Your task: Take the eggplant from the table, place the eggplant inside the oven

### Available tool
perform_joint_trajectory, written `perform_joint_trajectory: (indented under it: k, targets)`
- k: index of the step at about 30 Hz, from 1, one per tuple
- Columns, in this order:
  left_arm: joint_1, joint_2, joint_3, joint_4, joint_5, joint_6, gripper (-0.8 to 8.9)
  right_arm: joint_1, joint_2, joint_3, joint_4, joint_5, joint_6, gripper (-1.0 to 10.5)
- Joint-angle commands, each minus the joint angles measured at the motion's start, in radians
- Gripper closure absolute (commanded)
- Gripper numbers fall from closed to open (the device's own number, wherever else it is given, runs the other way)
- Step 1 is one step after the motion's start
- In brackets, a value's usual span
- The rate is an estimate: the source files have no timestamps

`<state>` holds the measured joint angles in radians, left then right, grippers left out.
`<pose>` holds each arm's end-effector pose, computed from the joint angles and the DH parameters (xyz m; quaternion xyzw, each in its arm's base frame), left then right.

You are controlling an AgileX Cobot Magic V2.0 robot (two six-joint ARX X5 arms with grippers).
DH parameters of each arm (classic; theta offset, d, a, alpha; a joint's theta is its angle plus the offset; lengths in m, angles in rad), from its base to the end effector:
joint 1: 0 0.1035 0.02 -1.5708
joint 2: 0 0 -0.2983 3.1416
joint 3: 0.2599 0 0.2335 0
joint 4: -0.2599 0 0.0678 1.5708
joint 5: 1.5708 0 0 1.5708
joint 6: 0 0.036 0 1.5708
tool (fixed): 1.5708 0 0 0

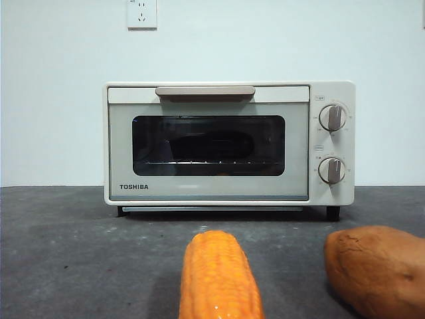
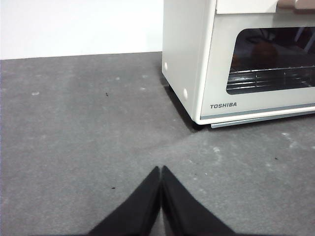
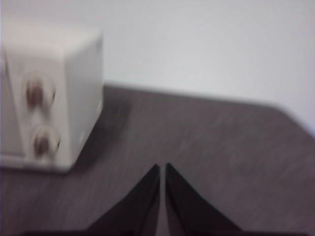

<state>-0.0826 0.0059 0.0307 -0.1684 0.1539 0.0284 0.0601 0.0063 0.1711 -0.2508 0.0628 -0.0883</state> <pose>0.0475 -0.0095 0.1560 0.0115 0.0700 -0.1187 0.9904 0.0379 0.0000 0.1927 -0.0467 0.0429 0.0005 0.9980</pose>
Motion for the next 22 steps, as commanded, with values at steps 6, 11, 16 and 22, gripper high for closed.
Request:
perform_joint_trajectory:
  k: [6,11,16,22]
  targets:
    - [0.0,-0.001,-0.027,0.012,-0.003,0.009,8.07,-0.001,0.0,-0.142,0.032,-0.011,0.036,9.4]
    - [0.0,-0.001,-0.027,0.011,-0.002,0.009,8.08,-0.002,-0.003,-0.158,0.166,-0.01,0.036,9.4]
    - [0.0,-0.001,-0.027,0.011,-0.001,0.009,8.07,-0.002,-0.003,-0.158,0.233,-0.011,0.036,9.4]
    - [0.0,-0.001,-0.027,0.011,-0.001,0.009,8.08,-0.002,-0.003,-0.158,0.284,-0.01,0.036,9.4]
